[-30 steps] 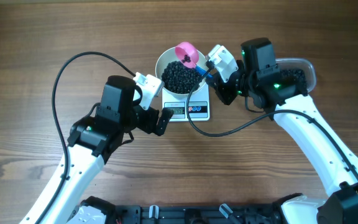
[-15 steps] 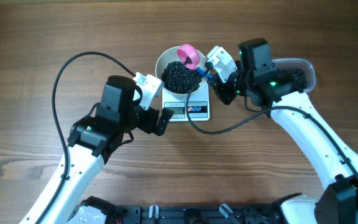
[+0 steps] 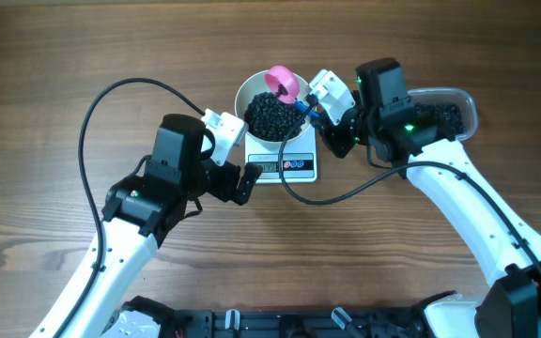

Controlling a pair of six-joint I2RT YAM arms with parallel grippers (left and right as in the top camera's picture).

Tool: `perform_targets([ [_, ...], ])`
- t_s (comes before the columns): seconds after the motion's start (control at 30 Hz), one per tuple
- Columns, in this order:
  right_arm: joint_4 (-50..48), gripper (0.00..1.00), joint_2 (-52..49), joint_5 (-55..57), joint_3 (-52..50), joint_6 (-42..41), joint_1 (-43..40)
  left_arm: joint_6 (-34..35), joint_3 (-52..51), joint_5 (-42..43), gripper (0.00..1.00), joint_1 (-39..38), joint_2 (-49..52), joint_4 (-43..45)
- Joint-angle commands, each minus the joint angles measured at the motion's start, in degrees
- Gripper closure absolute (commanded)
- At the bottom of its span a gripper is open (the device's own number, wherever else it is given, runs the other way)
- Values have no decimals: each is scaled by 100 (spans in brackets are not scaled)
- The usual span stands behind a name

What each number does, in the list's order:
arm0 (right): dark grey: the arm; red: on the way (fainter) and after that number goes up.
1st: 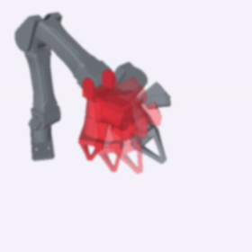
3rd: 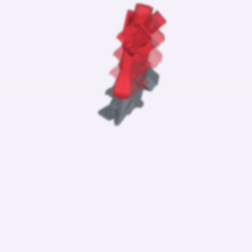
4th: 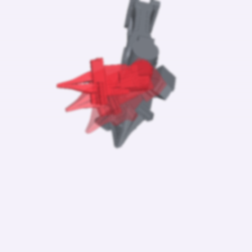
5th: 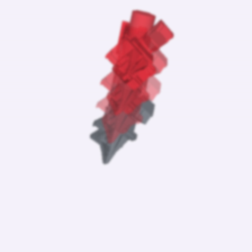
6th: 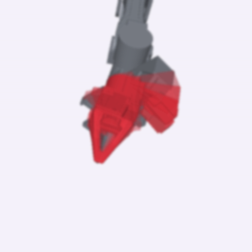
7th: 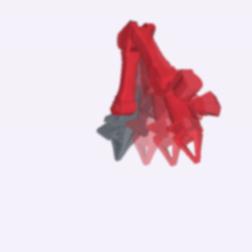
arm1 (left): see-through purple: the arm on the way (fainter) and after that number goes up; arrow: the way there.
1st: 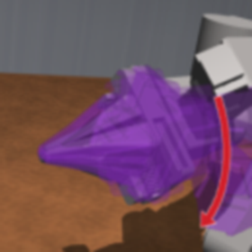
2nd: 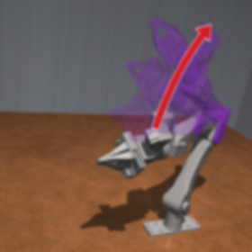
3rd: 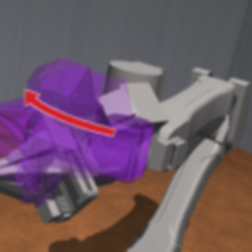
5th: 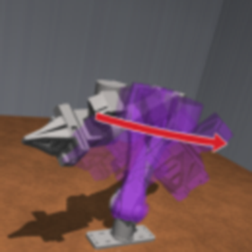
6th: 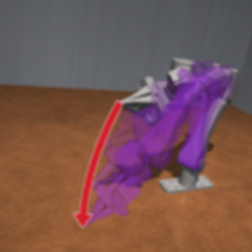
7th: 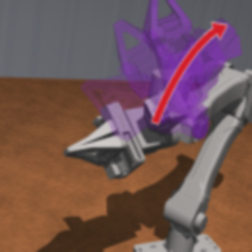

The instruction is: Scoop item into bowl and weigh 150g on scale

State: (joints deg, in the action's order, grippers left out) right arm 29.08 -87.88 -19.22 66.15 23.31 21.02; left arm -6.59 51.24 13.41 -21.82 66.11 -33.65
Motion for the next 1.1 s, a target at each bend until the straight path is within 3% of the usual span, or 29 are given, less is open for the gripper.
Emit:
perform_targets([
  [0.0, -111, 96, -55, 170, -11, 74, 72, -66, -26, 50, 0, -20, 44, 0],
  [0.57, -118, 96, -55, 232, -11, 190, 131, -66, -26, 50, 0, -20, 44, 0],
  [1.07, -219, 96, -52, 13, -11, -850, 131, -66, -26, 50, 0, -20, 44, -2],
])
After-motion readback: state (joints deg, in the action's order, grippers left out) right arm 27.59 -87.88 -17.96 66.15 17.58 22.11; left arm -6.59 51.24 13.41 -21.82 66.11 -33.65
